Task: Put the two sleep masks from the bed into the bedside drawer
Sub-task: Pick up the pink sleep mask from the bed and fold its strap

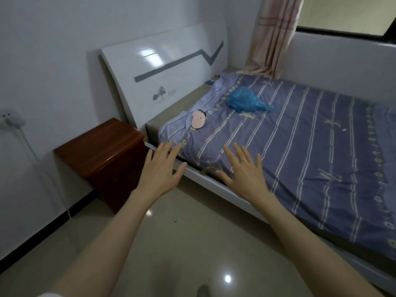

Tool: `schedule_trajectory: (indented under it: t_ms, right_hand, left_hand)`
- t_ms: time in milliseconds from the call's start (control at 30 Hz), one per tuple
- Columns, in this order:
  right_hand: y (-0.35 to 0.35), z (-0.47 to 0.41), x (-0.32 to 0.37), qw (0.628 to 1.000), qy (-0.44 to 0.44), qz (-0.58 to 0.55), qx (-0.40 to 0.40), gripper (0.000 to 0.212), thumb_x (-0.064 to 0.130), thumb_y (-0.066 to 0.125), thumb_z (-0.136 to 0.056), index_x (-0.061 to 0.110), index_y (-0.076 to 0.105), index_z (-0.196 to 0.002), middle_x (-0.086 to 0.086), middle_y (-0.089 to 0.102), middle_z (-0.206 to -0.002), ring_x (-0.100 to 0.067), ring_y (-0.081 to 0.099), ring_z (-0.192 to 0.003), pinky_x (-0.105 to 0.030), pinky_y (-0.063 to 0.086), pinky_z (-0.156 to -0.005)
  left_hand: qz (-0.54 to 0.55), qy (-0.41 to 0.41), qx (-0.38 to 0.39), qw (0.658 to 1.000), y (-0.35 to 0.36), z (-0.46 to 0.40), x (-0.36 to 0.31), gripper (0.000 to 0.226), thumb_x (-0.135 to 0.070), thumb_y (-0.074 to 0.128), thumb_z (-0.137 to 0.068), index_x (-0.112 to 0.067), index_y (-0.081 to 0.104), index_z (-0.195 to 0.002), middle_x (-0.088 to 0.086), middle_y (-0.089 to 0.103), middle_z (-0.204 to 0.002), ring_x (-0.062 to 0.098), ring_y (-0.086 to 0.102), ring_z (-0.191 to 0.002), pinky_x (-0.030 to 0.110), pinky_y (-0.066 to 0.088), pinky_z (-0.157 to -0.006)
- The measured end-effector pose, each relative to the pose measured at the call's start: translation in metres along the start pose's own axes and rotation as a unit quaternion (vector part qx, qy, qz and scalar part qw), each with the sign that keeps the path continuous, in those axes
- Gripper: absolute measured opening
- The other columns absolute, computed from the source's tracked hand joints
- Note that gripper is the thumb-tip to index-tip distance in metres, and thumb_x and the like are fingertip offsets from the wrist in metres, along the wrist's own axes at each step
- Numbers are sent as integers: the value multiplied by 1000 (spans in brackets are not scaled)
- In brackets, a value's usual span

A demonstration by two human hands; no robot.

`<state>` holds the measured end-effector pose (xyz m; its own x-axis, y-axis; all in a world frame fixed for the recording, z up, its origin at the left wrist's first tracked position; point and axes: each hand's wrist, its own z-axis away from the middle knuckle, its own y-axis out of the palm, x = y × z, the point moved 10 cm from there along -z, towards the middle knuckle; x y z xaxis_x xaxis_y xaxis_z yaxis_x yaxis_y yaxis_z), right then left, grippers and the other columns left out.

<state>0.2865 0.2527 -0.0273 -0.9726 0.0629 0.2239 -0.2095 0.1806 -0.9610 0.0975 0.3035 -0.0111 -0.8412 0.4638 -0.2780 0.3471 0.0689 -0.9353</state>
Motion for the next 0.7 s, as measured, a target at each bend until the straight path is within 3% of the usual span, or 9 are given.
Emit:
schedule_trajectory:
  t_ms: [200, 400, 700]
  right_hand:
    - [3, -109, -27, 1000, -5, -6, -6, 71, 56, 39, -86, 30, 7, -143, -4, 10, -157, -24, 6, -144, -55, 0, -114]
    - [44, -194, -54, 999, -3, -2, 36, 72, 57, 38, -85, 31, 6, -143, -4, 7, -158, -25, 5, -145, -55, 0, -114]
    - [115, -358, -88, 998, 21, 12, 62, 72, 58, 37, -86, 30, 5, -144, -5, 7, -158, -27, 6, -144, -57, 2, -114]
  left_hand:
    - [16, 10, -9, 1000, 11, -109, 0, 57, -43, 39, -91, -22, 23, -142, 9, 24, -154, 26, 14, -143, 51, 14, -117]
    - [33, -26, 36, 998, 63, -183, 42, 58, -43, 39, -91, -23, 20, -142, 10, 21, -155, 26, 13, -144, 52, 15, -117]
    - [40, -13, 70, 997, 141, -346, 117, 56, -42, 41, -91, -19, 27, -140, 11, 28, -151, 28, 22, -141, 50, 18, -113]
